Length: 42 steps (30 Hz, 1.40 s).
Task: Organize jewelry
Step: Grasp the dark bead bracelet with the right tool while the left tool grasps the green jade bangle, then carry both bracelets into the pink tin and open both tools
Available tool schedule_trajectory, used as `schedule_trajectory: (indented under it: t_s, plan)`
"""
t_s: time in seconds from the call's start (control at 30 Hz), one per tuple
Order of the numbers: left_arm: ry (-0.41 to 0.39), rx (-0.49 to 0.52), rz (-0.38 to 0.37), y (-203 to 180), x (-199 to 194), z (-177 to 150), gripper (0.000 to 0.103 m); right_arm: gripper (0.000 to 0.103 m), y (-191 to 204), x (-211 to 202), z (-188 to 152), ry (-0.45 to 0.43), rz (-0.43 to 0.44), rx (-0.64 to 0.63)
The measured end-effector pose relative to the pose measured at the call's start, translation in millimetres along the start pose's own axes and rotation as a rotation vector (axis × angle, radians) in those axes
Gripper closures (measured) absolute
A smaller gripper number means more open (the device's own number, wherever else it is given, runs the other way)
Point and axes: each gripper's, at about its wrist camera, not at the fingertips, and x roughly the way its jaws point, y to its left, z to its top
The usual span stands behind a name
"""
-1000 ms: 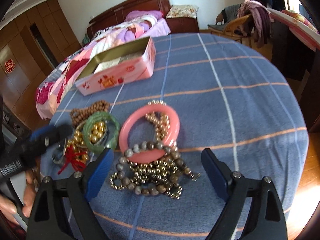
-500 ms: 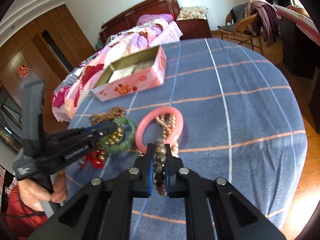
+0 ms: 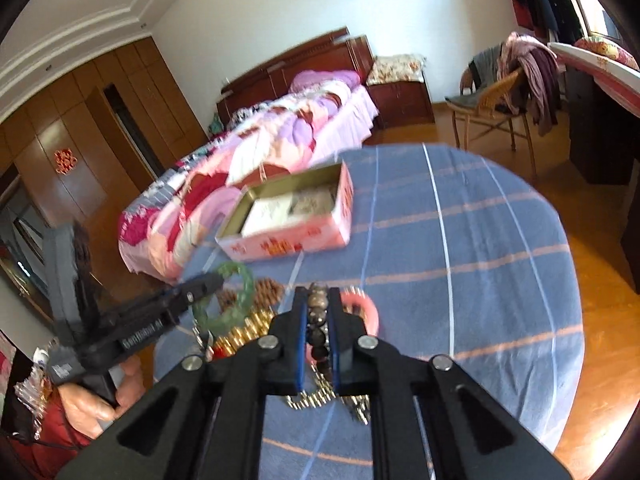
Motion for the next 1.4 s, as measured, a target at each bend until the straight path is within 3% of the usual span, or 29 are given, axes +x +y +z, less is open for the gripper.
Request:
schedule_trajectory:
  t_s: [0.2, 0.43, 0.63, 0.73, 0.8, 1.03, 1.07, 1.1, 1.17, 1.2, 1.27, 1.33, 1.4]
  plan:
    - [-0.03, -0.024, 0.052, 20, -1, 9, 0.094, 0.09, 14, 20, 32, -0.02, 0.024, -0.032]
    - [-0.083, -0.085, 0.115, 54, 6, 37, 0.094, 0.09, 44, 75, 62, -0.029, 0.048, -0.082]
    - [-0.098, -0.093, 0.172, 73, 39, 64, 0.094, 0.09, 35, 150, 85, 0.028, 0.094, 0.048]
    - [-0.077, -0.07, 0.211, 76, 62, 72, 0.094, 0.09, 23, 186, 86, 0.109, 0.153, 0.14]
    - [-0.057, -0.074, 0.196, 80, 76, 75, 0.094, 0.09, 14, 208, 84, 0.162, 0.171, 0.176]
    - [0.043, -0.06, 0.228, 84, 118, 76, 0.093, 0.085, -9, 230, 84, 0.24, 0.084, 0.181]
    - [0.053, -0.058, 0.237, 85, 121, 77, 0.093, 0.076, -9, 229, 86, 0.241, 0.074, 0.171]
    - [0.065, -0.053, 0.245, 85, 124, 77, 0.091, 0.058, -8, 226, 89, 0.237, 0.063, 0.154]
    - [0.079, -0.037, 0.232, 82, 124, 78, 0.088, 0.037, -2, 213, 95, 0.188, 0.043, 0.117]
    - [0.078, -0.03, 0.241, 81, 123, 80, 0.086, 0.028, 2, 198, 98, 0.129, -0.01, 0.086]
    - [0.062, 0.001, 0.278, 74, 117, 81, 0.07, 0.023, 7, 179, 102, 0.048, -0.059, 0.051]
    - [0.041, 0.019, 0.265, 67, 106, 82, 0.046, 0.023, 8, 162, 105, 0.005, -0.084, 0.047]
    - [-0.003, 0.032, 0.284, 62, 90, 81, 0.041, 0.023, 7, 144, 105, -0.029, -0.109, 0.052]
